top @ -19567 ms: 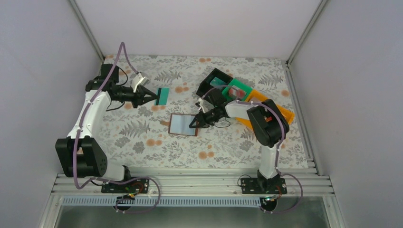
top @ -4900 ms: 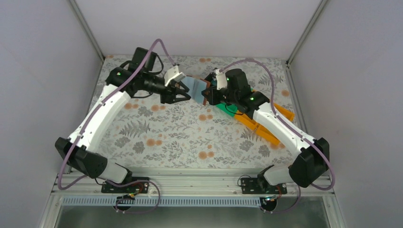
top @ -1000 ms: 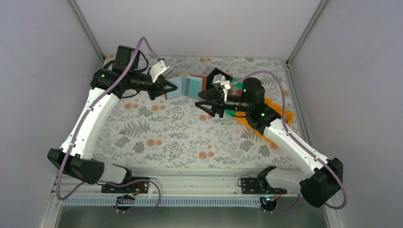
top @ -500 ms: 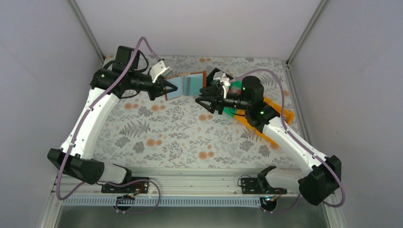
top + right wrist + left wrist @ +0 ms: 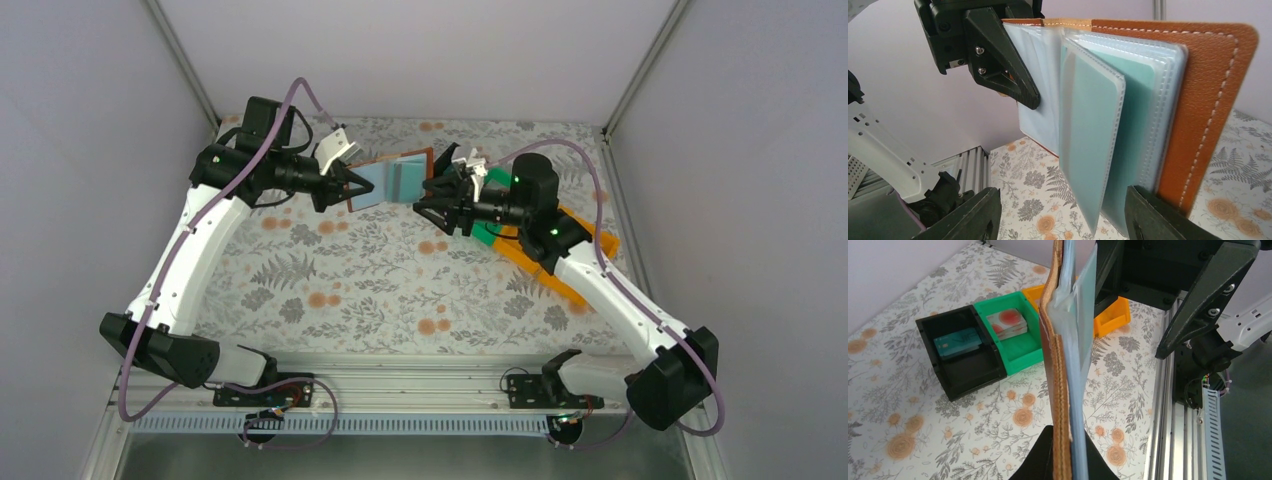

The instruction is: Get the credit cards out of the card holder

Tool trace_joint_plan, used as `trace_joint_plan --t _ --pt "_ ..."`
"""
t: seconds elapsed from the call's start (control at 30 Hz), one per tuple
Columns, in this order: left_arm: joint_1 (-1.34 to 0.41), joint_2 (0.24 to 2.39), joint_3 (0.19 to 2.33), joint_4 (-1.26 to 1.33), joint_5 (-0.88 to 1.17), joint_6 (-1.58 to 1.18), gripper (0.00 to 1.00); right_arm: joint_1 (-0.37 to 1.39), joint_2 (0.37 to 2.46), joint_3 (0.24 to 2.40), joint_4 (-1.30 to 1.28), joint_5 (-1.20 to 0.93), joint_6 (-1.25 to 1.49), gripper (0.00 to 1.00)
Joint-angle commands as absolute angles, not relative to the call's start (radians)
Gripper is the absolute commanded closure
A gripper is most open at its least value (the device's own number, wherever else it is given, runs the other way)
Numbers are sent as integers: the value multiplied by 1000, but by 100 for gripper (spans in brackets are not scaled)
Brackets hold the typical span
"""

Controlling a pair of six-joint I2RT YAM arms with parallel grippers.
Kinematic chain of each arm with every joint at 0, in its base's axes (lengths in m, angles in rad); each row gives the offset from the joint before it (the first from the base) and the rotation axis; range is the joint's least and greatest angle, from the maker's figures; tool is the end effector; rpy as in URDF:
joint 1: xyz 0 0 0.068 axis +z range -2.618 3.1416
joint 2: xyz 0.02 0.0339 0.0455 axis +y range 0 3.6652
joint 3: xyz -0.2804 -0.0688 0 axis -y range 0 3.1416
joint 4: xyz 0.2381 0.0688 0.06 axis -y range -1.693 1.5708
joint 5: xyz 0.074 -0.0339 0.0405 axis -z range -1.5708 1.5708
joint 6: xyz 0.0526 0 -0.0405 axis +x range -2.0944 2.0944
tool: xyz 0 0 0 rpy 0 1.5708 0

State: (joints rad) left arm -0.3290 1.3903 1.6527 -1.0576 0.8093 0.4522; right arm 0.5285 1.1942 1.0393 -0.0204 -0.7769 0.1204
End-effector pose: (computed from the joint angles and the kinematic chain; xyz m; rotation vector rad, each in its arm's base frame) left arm 0.2350 -0.1204 0.4303 1.1848 1.8740 -0.8787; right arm 0.2156 0.1686 0.3773 -0.9357 1.5803 1.1381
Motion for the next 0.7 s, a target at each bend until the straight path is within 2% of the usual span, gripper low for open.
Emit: trace_joint_plan --t 0.0,0.3,0.67 --pt "-327 1379 1680 -1063 855 469 98 520 1230 1096 -39 -810 99 36" --pt "-327 1379 1671 -1057 849 466 98 538 1258 1132 -46 -1029 51 37" --pt "-328 1368 1636 -1026 871 442 98 674 1299 1168 41 -930 139 38"
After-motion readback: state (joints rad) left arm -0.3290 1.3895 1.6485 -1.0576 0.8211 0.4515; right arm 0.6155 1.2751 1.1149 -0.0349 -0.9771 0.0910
